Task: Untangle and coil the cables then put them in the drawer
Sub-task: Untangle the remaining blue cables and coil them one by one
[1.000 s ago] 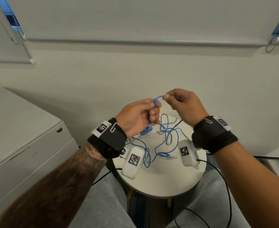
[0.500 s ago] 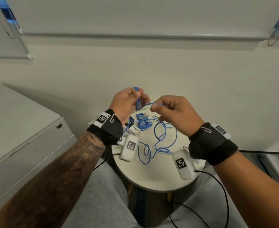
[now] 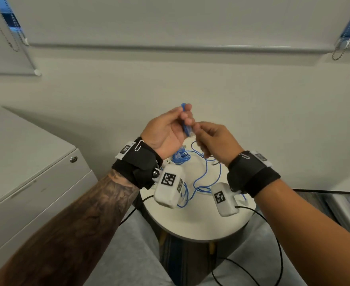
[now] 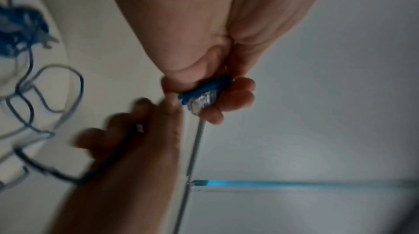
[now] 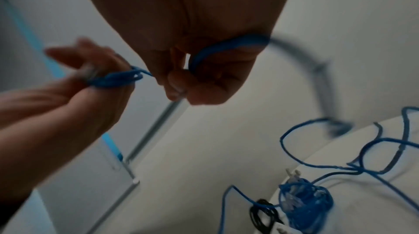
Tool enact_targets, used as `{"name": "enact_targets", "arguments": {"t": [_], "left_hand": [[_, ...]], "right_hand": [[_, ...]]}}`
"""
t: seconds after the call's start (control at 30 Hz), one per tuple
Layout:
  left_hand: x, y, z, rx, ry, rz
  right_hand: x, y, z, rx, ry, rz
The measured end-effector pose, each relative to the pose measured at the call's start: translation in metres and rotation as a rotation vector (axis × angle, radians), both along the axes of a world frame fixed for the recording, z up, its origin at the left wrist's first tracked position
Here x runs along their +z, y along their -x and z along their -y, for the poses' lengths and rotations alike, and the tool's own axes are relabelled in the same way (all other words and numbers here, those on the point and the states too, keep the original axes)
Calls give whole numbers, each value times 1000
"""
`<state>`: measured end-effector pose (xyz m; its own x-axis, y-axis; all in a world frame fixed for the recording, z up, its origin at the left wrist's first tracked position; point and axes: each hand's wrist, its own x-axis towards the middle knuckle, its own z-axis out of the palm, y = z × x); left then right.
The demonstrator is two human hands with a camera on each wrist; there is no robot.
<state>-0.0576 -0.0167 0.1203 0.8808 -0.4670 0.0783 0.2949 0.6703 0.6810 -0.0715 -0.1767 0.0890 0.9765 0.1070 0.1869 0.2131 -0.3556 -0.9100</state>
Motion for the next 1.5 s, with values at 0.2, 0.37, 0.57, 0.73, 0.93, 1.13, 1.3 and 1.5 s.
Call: {"name": "enact_targets", "arguments": {"t": [0.2,0.37,0.57,0.73,0.93,1.13,1.3,1.5], "left_hand": [[-11,-32,-14,344,98,-141],[-29,-33,-10,435,-226,-4],[-34,-12,1,241,-633,260],[-12,-2,5,78,-580,297],[6,-16,0,7,-79,-24],[1,-48,-5,204,207,-229],[-30,-73,2,357,96,-245],[-64,-89,7,505,-254,-75]], "right_hand": [[-11,21,-7,116,345,70],[15,21,-3,83,235,169],[39,3,4,-32,37,312],[35,-26,13,-82,-44,295],[11,-36,5,-68,-97,164],[-30,-33,-4,5,-17,22],[-46,-31,-8,42,81,-25],[-61,-34,-1,137,97,-102]]}}
